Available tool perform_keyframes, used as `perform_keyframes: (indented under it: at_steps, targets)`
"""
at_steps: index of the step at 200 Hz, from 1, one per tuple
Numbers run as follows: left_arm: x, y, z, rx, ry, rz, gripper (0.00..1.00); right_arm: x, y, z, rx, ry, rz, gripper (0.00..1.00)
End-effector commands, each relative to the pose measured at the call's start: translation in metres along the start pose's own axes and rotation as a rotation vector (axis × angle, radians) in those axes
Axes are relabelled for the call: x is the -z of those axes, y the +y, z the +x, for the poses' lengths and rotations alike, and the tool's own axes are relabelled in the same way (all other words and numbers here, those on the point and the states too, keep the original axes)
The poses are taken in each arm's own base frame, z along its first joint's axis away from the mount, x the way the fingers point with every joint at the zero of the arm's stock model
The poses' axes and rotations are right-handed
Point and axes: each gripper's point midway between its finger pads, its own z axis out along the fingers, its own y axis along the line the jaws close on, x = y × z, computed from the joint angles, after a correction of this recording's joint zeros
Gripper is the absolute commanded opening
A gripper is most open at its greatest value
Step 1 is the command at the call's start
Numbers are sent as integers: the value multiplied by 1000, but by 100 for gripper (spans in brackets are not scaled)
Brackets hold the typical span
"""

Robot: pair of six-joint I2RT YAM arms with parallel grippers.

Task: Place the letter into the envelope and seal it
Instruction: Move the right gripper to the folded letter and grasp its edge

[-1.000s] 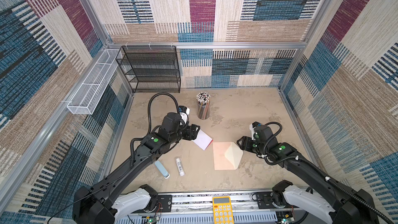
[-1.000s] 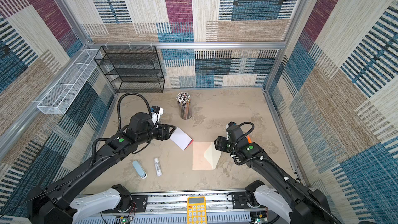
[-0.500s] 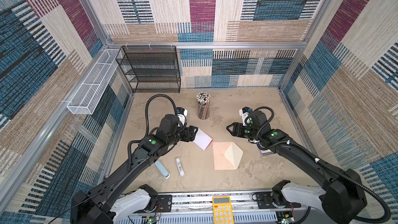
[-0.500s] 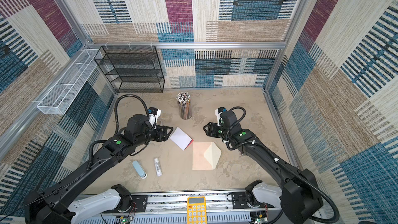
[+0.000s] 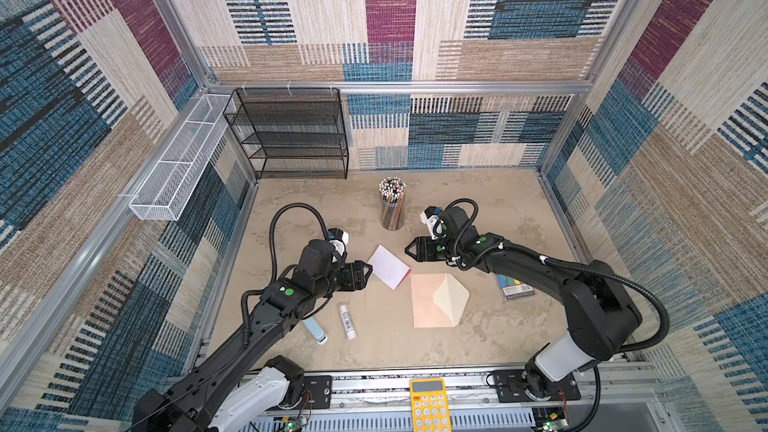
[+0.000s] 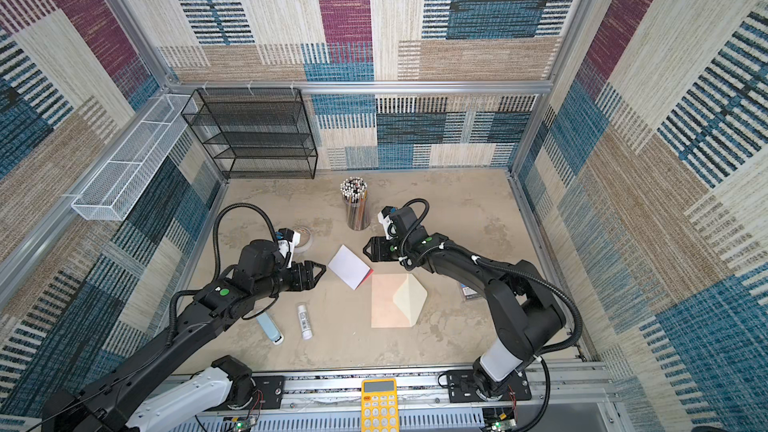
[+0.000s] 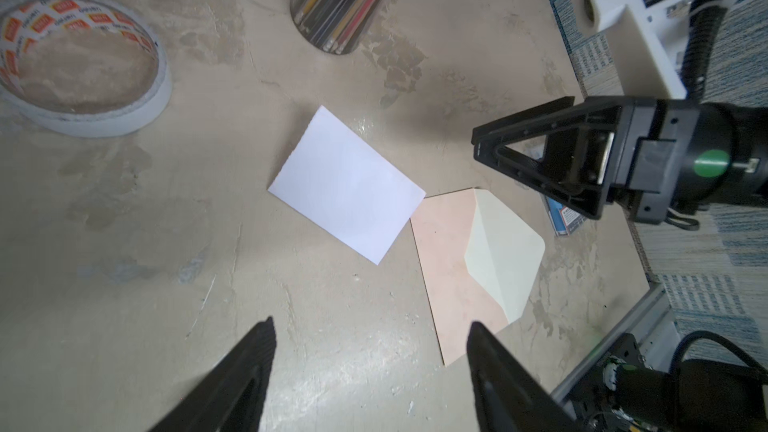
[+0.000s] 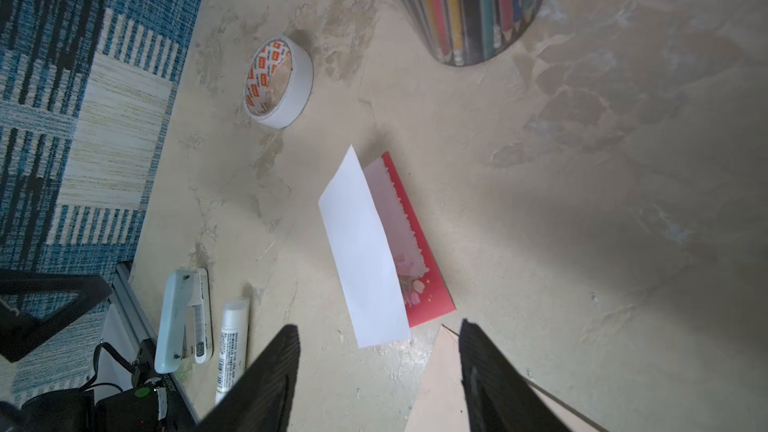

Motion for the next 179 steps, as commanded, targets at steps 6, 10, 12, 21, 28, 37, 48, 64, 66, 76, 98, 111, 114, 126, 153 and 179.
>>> perform_keyframes:
  at_steps: [6, 10, 12, 21, 28, 37, 48, 64, 66, 76, 98, 111, 114, 126, 153, 179]
  targets:
    - [-2, -5, 3, 70, -7, 51, 75, -17, 5, 5, 24, 27, -52, 64]
    - [-2, -5, 4, 73, -5, 50, 75, -20, 5, 7, 20, 37, -55, 63]
    - [-1, -5, 4, 73, -6, 51, 75, -21, 5, 9, 19, 42, -58, 62]
    - [-2, -4, 5, 75, 0, 47, 75, -27, 7, 12, 17, 59, -74, 60]
    - [-2, -4, 6, 77, 5, 45, 75, -30, 7, 15, 17, 69, -81, 59]
    - [-2, -3, 8, 77, 10, 46, 75, -35, 8, 18, 16, 79, -89, 58]
    - [-4, -2, 9, 84, 19, 46, 75, -40, 9, 20, 13, 89, -97, 57]
    - [-7, -1, 12, 96, 28, 49, 75, -47, 9, 22, 7, 101, -102, 56]
    - [-7, -1, 13, 97, 29, 51, 75, -47, 9, 23, 6, 102, -103, 56]
    - [-9, -2, 14, 101, 34, 58, 75, -50, 10, 24, 4, 108, -109, 55]
    - [-10, 0, 16, 104, 35, 57, 75, -55, 13, 26, 1, 121, -120, 52]
    - [-10, 0, 16, 104, 34, 55, 75, -58, 12, 28, -3, 129, -116, 51]
    - [-10, 0, 16, 102, 32, 56, 75, -58, 12, 28, -4, 129, -117, 51]
    - [-10, 1, 16, 101, 31, 52, 75, -60, 11, 29, -8, 133, -114, 50]
    - [-9, 2, 15, 101, 28, 50, 75, -62, 10, 29, -23, 137, -108, 42]
    - [-8, 2, 13, 103, 23, 53, 75, -62, 13, 28, -34, 143, -112, 32]
